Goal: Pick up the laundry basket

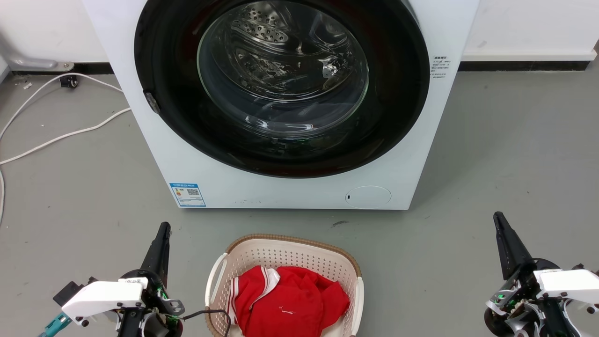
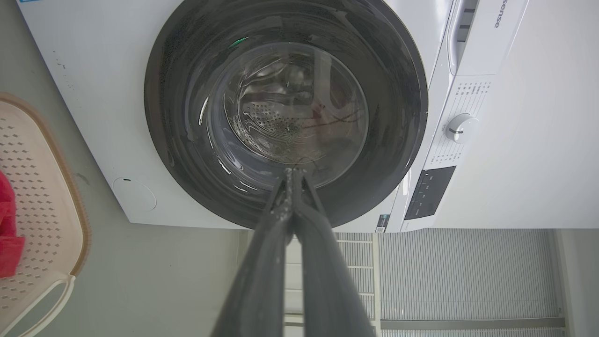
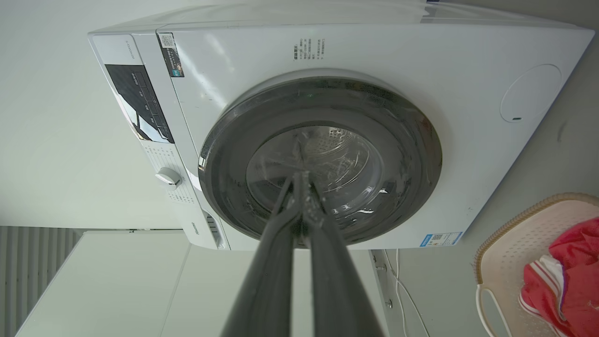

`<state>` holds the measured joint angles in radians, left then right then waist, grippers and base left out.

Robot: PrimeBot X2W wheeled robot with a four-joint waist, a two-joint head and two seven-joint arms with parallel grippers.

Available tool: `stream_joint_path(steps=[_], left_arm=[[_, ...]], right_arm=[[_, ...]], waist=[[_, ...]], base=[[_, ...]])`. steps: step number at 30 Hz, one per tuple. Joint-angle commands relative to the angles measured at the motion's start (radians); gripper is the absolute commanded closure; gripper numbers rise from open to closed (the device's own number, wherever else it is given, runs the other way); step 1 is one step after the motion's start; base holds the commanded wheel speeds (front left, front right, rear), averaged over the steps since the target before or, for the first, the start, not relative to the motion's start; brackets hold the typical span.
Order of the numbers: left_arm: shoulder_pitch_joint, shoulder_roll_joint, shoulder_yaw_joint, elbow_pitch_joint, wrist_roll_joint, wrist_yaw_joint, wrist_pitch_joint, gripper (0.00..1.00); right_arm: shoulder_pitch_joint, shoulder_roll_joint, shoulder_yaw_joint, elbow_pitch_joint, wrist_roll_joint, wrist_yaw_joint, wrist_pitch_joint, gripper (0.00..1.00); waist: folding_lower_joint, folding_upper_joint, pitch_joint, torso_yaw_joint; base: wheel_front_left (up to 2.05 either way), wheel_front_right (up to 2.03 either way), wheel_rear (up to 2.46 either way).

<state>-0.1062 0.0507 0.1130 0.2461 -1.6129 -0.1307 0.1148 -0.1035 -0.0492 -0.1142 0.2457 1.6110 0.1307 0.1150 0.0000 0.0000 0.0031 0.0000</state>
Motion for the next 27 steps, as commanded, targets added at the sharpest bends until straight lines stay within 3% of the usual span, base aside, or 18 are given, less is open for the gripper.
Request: stream_joint_path(steps=[1,27], left_arm=[[-0.006,-0.001,0.002,0.000,0.000,-0.002,0.002,1.00],[-0.006,-0.001,0.002,0.000,0.000,-0.002,0.002,1.00]], right_arm=[[-0.011,-0.002,0.001,0.001,0.004,0.000,0.001,1.00],[-0.011,-0.002,0.001,0.001,0.004,0.000,0.001,1.00]], waist=[[0.0000,0.0000,0.000,0.000],[0.0000,0.0000,0.000,0.000]], base=[[0.00,0.00,0.00],[0.00,0.00,0.00]])
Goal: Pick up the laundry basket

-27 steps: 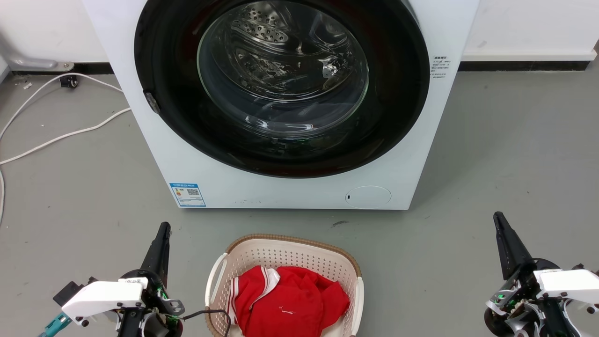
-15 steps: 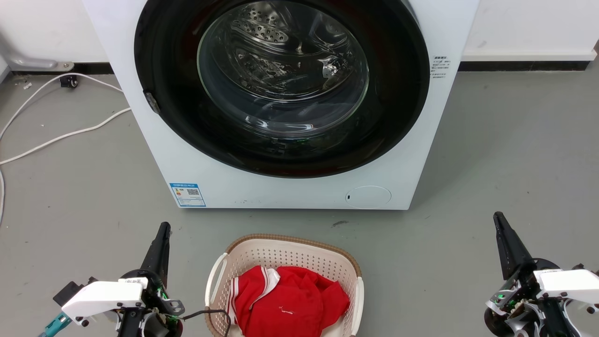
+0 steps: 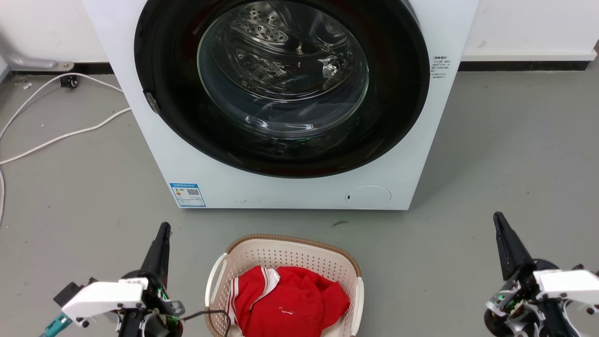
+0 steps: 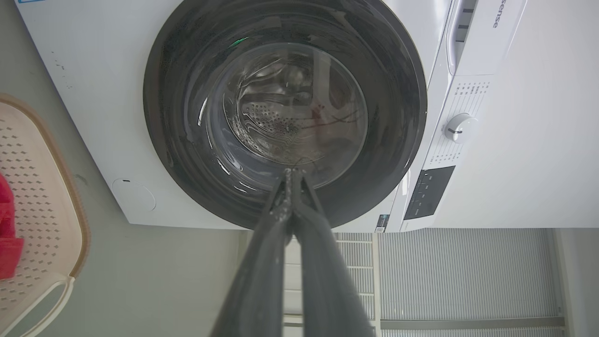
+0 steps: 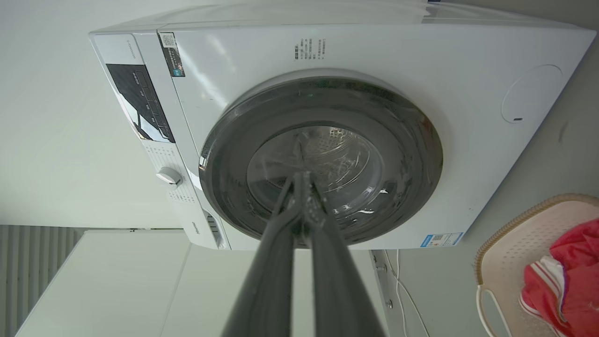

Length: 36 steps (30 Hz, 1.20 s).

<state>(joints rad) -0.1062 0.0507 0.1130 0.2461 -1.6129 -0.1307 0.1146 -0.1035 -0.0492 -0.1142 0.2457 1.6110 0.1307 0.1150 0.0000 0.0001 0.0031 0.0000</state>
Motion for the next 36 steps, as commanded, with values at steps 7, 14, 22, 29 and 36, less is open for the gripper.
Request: stream_joint_path(steps=[7,14,22,29,36], left_arm=[[0.015,-0.002,-0.007,0.008,0.011,0.000,-0.021,0.00],[0.014,-0.001,0.004,-0.017,0.125,0.007,-0.056,0.00],[0.027,-0.001,-0.020,-0.071,0.334,0.046,-0.101,0.00],[0.046,-0.001,-0.043,-0.093,0.506,0.077,-0.133,0.00],[0.052,-0.001,-0.054,-0.112,0.637,0.097,-0.160,0.00]], right_arm=[[0.017,0.001,0.002,0.015,-0.017,0.000,-0.021,0.00],[0.021,0.001,-0.010,-0.020,-0.136,0.000,-0.056,0.00],[0.039,0.000,0.011,-0.070,-0.370,0.000,-0.101,0.00],[0.053,0.000,0.032,-0.105,-0.569,0.000,-0.134,0.00],[0.070,0.000,0.048,-0.135,-0.719,0.000,-0.160,0.00]], waist=[[0.0000,-0.0001,0.000,0.000],[0.0000,-0.0001,0.002,-0.001],[0.0000,-0.0001,0.002,-0.001],[0.0000,-0.0001,0.000,-0.004],[0.0000,-0.0001,0.001,-0.004]], base=[[0.00,0.00,0.00],[0.00,0.00,0.00],[0.00,0.00,0.00],[0.00,0.00,0.00],[0.00,0.00,0.00]])
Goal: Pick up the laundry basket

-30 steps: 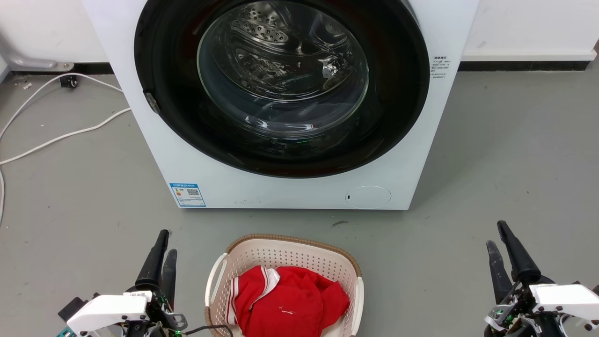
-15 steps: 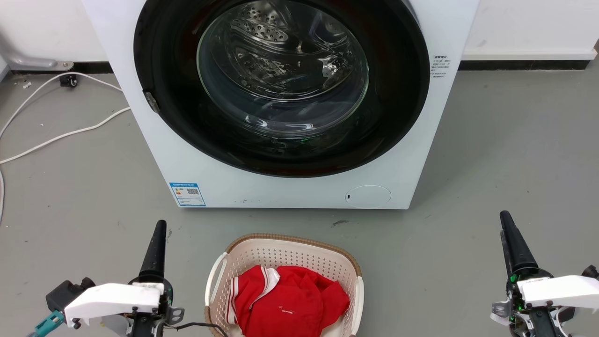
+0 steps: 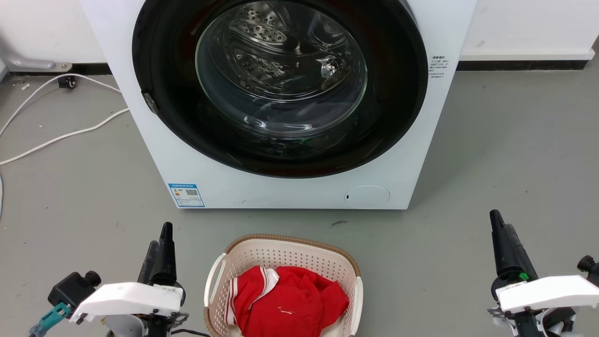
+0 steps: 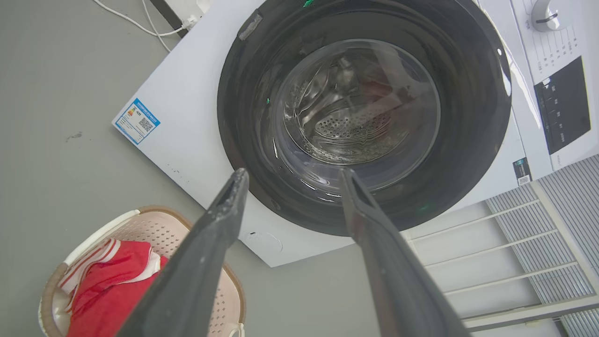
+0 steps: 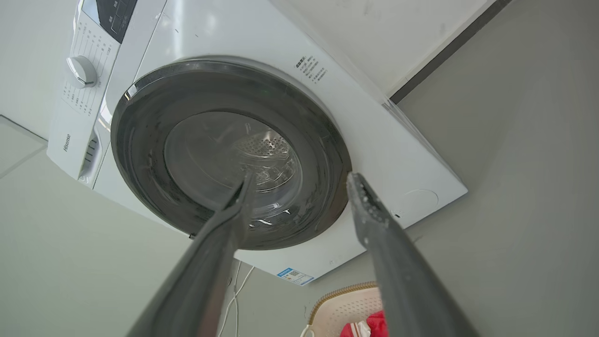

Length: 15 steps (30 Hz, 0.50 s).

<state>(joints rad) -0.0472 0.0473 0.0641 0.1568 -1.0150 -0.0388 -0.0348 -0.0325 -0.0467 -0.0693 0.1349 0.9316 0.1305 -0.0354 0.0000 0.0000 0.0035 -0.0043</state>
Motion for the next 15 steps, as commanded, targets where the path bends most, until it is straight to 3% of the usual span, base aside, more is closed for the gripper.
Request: stream_joint_path(steps=[1,15], left_arm=[[-0.006,0.003,-0.008,-0.025,0.058,0.007,-0.014,0.00],[0.011,0.003,-0.031,-0.047,0.286,0.027,-0.061,0.00]], right_arm=[[0.001,-0.003,0.005,-0.029,-0.057,0.000,-0.013,0.00],[0.024,-0.003,0.022,-0.050,-0.287,0.000,-0.061,0.00]], waist=[[0.0000,0.0000,0.000,0.001],[0.0000,0.0000,0.001,0.003]], base=[[0.00,0.00,0.00],[0.00,0.00,0.00]])
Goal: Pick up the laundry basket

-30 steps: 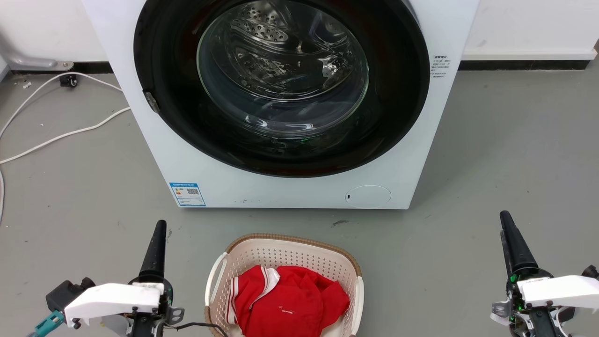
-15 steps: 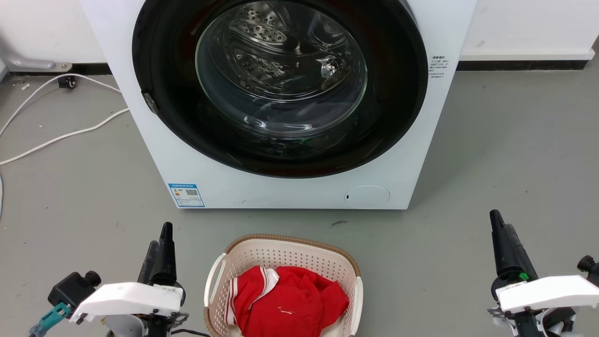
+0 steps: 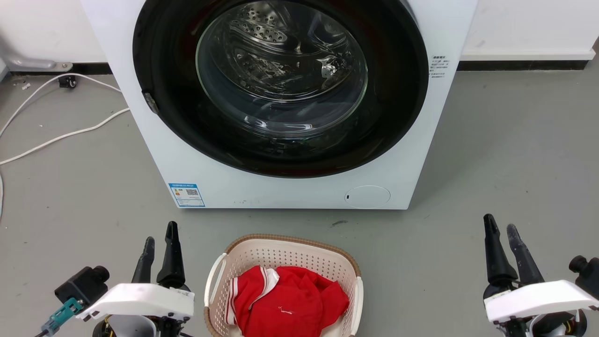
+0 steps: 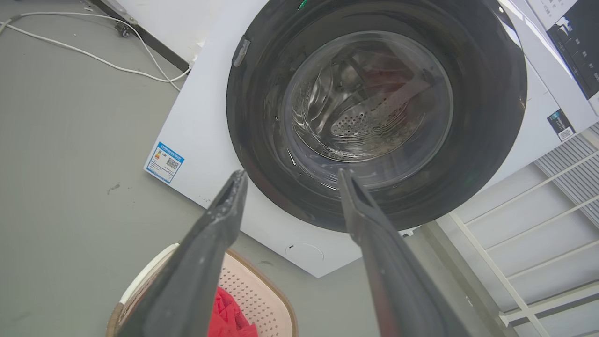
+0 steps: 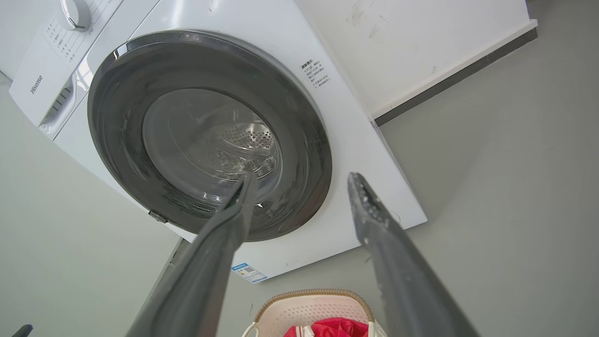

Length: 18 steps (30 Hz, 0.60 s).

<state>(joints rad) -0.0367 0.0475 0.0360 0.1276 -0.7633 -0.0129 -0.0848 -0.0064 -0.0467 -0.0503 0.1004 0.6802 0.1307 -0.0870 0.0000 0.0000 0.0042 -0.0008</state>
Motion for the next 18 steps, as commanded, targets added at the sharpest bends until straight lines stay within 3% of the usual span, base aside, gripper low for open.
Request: stream_joint_path(steps=[1,18], left_arm=[[0.001,0.003,-0.004,-0.020,0.048,0.000,-0.014,0.00],[0.026,0.004,-0.010,-0.047,0.244,-0.001,-0.061,0.00]], right_arm=[[-0.003,-0.003,0.005,-0.017,-0.049,0.000,-0.013,0.00],[0.021,-0.004,0.019,-0.050,-0.273,0.000,-0.058,0.00]], waist=[[0.0000,0.0000,0.000,0.000],[0.0000,0.0000,-0.003,0.003]], base=[[0.00,0.00,0.00],[0.00,0.00,0.00]])
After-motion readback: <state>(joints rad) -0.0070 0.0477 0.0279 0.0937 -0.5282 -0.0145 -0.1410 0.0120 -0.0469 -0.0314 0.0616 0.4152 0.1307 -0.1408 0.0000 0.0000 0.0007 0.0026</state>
